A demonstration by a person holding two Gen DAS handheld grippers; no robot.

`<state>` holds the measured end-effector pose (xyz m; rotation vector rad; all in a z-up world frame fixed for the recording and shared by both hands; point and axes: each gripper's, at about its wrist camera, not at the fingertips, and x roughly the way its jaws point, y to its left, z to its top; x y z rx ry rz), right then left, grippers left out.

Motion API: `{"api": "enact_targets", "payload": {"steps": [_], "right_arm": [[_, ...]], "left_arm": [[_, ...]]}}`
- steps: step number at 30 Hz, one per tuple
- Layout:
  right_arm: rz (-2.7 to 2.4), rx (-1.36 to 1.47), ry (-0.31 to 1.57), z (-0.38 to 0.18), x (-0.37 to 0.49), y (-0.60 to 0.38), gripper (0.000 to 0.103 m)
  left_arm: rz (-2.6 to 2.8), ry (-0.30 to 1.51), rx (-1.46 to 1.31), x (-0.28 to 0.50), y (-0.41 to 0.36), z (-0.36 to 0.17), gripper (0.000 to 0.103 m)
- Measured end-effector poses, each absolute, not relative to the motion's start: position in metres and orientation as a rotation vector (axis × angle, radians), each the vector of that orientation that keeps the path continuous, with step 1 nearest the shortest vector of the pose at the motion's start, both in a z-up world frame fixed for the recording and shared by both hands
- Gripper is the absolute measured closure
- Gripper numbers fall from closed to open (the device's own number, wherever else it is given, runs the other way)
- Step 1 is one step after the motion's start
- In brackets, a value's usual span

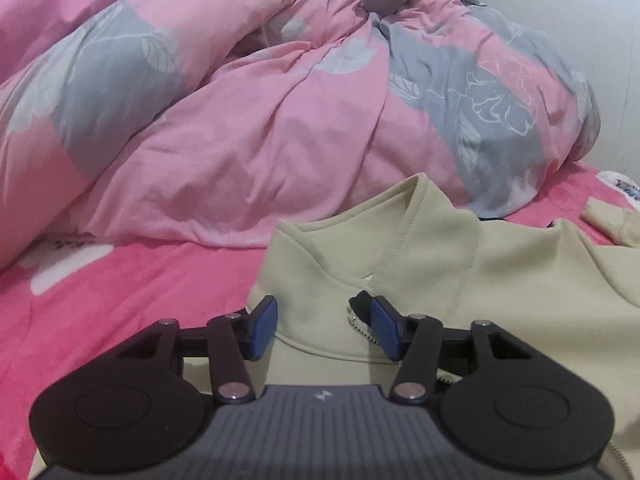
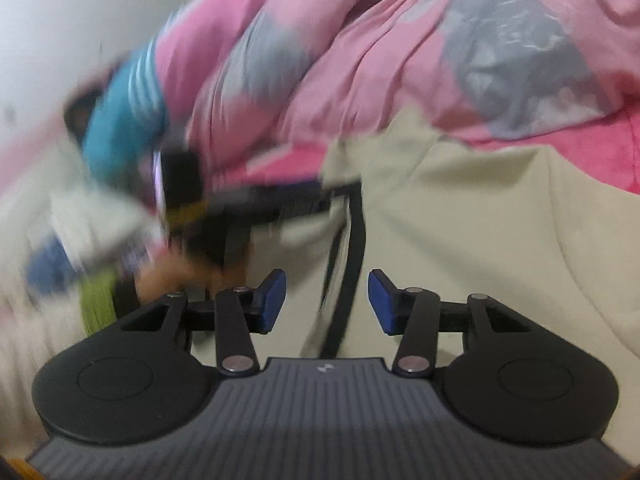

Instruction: Fold clothes

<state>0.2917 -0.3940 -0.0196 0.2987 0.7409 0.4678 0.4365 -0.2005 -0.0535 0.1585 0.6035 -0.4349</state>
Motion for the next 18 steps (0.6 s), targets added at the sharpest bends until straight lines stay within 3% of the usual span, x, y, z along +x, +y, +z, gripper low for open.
{"api": "enact_targets", "payload": {"steps": [4,6,9,10,18], "right_arm": [[0.443,0.120,0.753,-0.033,0.286,-0.361,0.060],[0.416,0.027,0.742,-0.039,0.287,-0.349,0.070],[0.381,-0.107,0.729,-0.051,0.289,-0.334,0.097],[0.370,-0.146,0.723,-0.054,0.288,-0.330,0.100],[0.353,-0.461,0.600,-0.054,0.265,-0.288,0.101]], "left_arm": [[-0.431,0.588,0.174,0.437,-0.198,-0.055,0.052],[-0.429,0.584,0.172,0.439,-0.195,-0.057,0.059],[-0.419,0.586,0.168,0.441,-0.192,-0.059,0.065],[-0.423,0.586,0.161,0.442,-0.191,-0.060,0.065],[-0.424,0.576,0.152,0.441,-0.189,-0.060,0.065]]}}
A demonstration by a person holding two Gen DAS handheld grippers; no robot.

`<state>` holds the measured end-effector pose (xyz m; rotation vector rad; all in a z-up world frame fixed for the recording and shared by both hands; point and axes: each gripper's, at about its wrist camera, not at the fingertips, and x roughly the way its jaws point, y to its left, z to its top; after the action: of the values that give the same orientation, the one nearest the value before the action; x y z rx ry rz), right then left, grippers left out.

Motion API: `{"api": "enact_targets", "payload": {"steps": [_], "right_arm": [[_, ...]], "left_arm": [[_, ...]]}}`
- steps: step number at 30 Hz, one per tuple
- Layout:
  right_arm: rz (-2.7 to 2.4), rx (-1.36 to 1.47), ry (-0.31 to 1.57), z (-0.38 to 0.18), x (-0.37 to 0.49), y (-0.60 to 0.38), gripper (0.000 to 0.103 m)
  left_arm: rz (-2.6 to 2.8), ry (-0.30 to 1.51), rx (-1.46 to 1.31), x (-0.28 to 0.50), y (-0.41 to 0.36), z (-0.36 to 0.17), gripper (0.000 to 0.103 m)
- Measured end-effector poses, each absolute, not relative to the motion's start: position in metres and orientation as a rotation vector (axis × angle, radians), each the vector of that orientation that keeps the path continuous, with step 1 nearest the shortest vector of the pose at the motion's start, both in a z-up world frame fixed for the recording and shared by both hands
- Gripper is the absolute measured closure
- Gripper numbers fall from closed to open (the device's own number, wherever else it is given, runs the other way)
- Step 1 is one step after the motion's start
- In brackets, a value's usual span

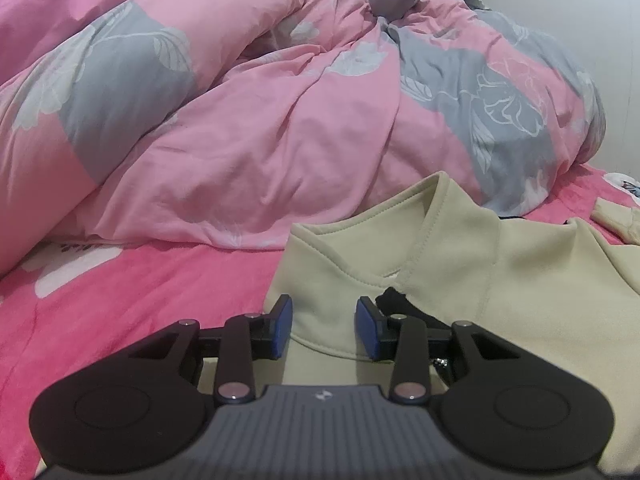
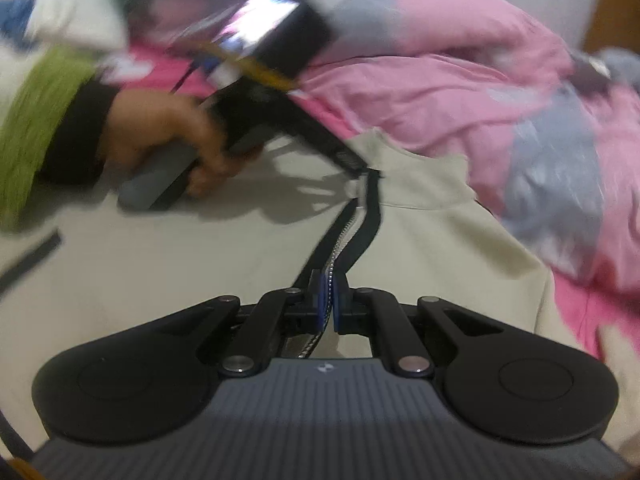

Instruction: Fold clothes

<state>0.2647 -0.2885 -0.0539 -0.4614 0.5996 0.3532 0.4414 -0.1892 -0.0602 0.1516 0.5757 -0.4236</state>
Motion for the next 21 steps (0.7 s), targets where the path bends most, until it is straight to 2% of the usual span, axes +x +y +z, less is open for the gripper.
{"api": "enact_targets", "payload": {"steps": [4,5,7,9,12,15,17,19,21], "right_arm": [[0.370,-0.649,0.621,-0.076,0.267,-0.268,0.098],[0.370,-0.650,0.619,-0.074,0.267,-0.269,0.098],[0.376,-0.626,0.614,-0.067,0.265,-0.272,0.094],[0.413,-0.474,0.610,-0.051,0.263,-0.287,0.087],[0.476,-0.167,0.587,-0.026,0.255,-0.322,0.086],[0.474,0.079,0.576,-0.015,0.245,-0.353,0.089],[0.440,0.205,0.592,-0.015,0.241,-0.372,0.097],[0.402,0.267,0.621,-0.023,0.242,-0.384,0.099],[0.393,0.290,0.683,-0.042,0.243,-0.383,0.099]], "left_arm": [[-0.416,0.573,0.115,0.441,-0.185,-0.054,0.065],[-0.401,0.563,0.093,0.439,-0.181,-0.049,0.060],[-0.377,0.536,0.051,0.435,-0.171,-0.039,0.058],[-0.395,0.515,0.044,0.426,-0.166,-0.026,0.056],[-0.461,0.513,0.067,0.409,-0.167,-0.013,0.050],[-0.577,0.553,0.161,0.386,-0.190,-0.015,0.050],[-0.590,0.545,0.293,0.367,-0.207,-0.029,0.050],[-0.562,0.541,0.428,0.353,-0.221,-0.045,0.051],[-0.521,0.566,0.449,0.353,-0.221,-0.061,0.051]]}}
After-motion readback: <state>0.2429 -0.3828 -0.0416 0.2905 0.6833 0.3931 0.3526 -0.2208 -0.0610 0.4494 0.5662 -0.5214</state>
